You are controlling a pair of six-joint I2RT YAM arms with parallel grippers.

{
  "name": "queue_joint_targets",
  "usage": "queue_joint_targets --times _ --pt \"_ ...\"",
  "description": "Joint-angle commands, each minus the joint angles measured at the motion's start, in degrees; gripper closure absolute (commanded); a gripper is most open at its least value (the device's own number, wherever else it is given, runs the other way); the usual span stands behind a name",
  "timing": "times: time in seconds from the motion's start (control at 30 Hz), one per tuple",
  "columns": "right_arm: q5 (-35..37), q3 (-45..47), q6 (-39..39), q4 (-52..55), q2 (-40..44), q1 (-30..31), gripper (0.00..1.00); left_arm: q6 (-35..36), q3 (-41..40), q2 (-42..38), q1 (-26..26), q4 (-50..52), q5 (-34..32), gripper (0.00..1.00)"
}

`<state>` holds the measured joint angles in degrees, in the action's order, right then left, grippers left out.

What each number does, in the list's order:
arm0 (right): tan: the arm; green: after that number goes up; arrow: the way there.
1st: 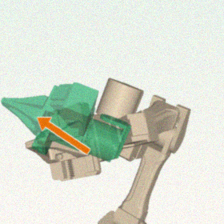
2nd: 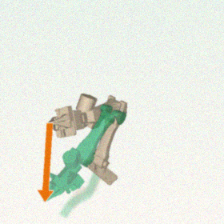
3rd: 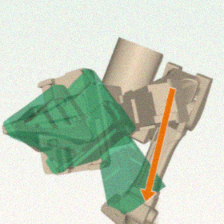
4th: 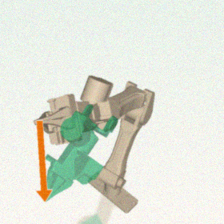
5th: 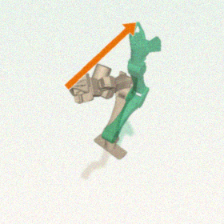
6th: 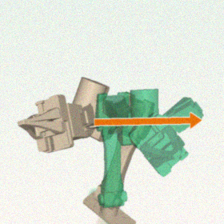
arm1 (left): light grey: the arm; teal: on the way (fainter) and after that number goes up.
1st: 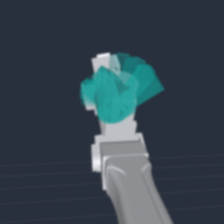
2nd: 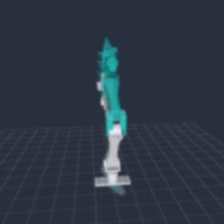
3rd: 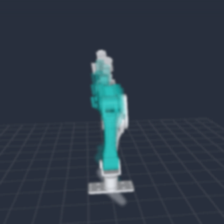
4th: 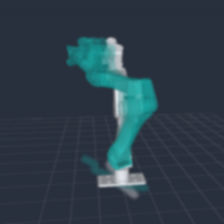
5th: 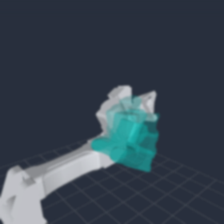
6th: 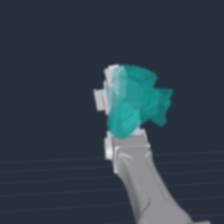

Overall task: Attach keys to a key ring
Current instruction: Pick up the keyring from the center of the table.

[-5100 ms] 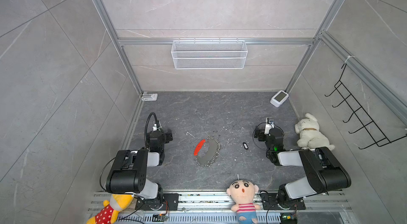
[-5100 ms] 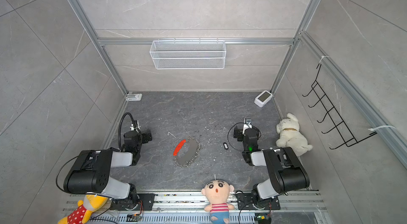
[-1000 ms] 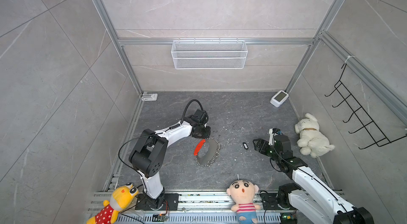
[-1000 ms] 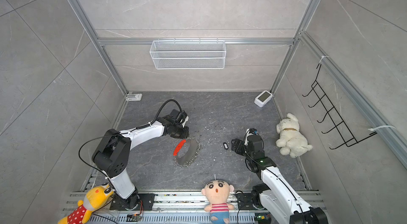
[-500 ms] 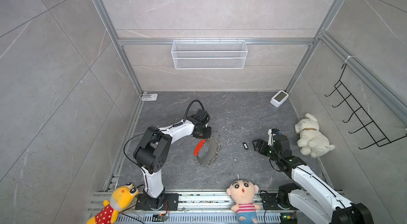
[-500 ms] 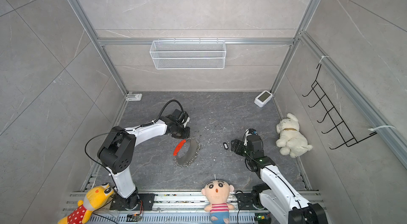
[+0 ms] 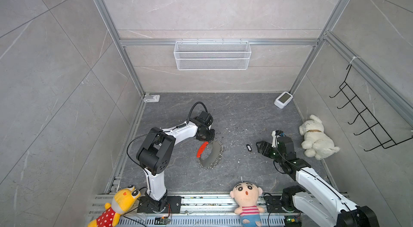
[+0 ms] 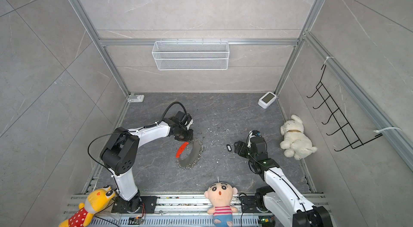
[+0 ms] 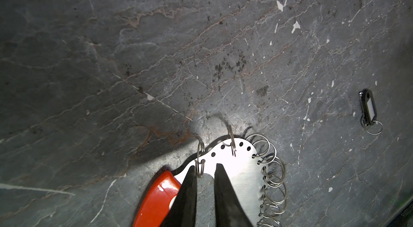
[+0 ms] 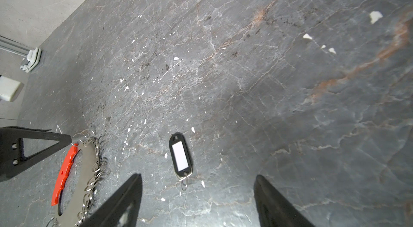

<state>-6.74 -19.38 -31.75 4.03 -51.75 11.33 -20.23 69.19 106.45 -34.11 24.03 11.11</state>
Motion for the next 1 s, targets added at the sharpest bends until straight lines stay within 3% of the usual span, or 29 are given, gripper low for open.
queue_joint_targets --times 0.0,0.63,0.97 --pt "-0.02 -0.22 0.6 -0.25 0.42 -0.09 0.2 1.33 0.87 1.29 -0.15 0.73 1.09 0.81" --pt "-0.02 -0.55 0.63 -0.23 -0.54 -0.08 0.2 1.41 0.16 2.0 -0.17 0.22 1.84 0.87" --pt "-0.38 -0.75 0.72 -0.42 -1.25 -0.09 0.19 1.13 -0.55 1.65 -0.18 0.14 2.5 0.84"
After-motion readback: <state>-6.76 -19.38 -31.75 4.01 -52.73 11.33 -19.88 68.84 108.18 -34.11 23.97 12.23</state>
